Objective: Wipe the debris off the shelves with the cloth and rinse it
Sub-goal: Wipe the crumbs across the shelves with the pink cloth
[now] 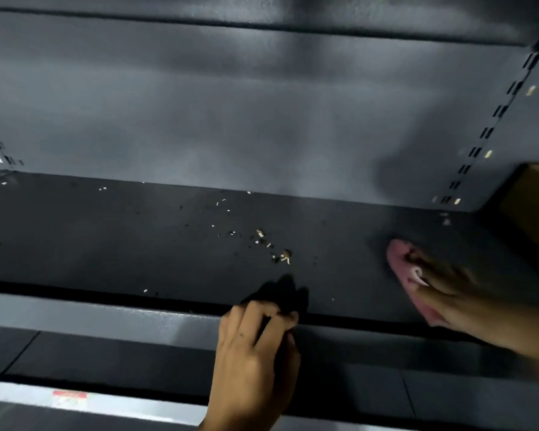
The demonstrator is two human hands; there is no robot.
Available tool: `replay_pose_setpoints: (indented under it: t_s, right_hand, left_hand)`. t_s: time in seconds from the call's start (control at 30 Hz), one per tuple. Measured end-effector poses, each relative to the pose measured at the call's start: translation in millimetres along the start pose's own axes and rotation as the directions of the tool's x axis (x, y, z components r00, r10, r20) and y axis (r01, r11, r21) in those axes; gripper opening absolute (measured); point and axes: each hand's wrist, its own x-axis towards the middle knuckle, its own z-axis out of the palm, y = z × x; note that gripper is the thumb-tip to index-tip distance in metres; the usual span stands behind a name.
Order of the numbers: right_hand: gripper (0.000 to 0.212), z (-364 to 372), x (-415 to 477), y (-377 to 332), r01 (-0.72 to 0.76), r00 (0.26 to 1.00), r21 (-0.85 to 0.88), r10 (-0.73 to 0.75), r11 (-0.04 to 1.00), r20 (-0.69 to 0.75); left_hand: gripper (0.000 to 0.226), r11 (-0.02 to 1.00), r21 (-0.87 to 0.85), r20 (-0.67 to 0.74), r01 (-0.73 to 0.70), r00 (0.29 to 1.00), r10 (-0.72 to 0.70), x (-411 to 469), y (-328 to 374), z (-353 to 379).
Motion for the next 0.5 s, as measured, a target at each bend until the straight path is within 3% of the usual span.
replay_pose_setpoints:
  t_s: [0.07, 0.13, 0.17, 0.23, 0.27, 0.33, 0.43, 0.5]
  right_hand:
    - [0.055, 5, 3, -22, 0.063, 0.996, -0.026, -0.064, 0.998, -0.061]
    - [0.061, -9, 11, -59, 0.024, 0.991, 0.150, -0.004, 0.988, -0.137]
    - [0.065, -13, 18, -78, 0.077, 0.981, 0.238, -0.031, 0.968, -0.191]
    - [0.071, -22, 37, -113, 0.097, 0.995, 0.372, -0.080, 0.923, -0.059]
    - [0.071, -27, 49, -125, 0.096, 0.995, 0.461, -0.081, 0.882, -0.053]
    - [0.064, -35, 64, -140, 0.153, 0.984, 0.642, -0.053, 0.752, -0.172]
    - [0.060, -55, 61, -119, 0.124, 0.970, 0.813, 0.104, 0.569, -0.220]
    - [0.061, -64, 49, -86, 0.119, 0.957, 0.813, 0.151, 0.570, -0.246]
  left_hand:
    - [0.024, 1.000, 0.002, -0.002, -0.002, 1.000, 0.002, 0, 0, 1]
    - [0.024, 1.000, 0.006, 0.007, -0.002, 1.000, 0.002, -1, 0, 1]
    - [0.025, 1.000, 0.005, 0.018, -0.003, 1.000, 0.003, -1, 0, 0]
    - [0.026, 1.000, 0.007, 0.053, -0.007, 0.999, 0.006, 0, 0, -3]
    - [0.027, 1.000, 0.011, 0.067, -0.008, 0.998, 0.008, 0, 1, -4]
    - [0.027, 1.000, 0.013, 0.091, -0.023, 0.996, 0.021, -1, 1, -7]
    - [0.029, 0.999, -0.010, 0.093, -0.030, 0.995, 0.031, 1, 0, -11]
    - [0.030, 0.999, -0.014, 0.071, -0.037, 0.997, 0.038, 2, -1, -11]
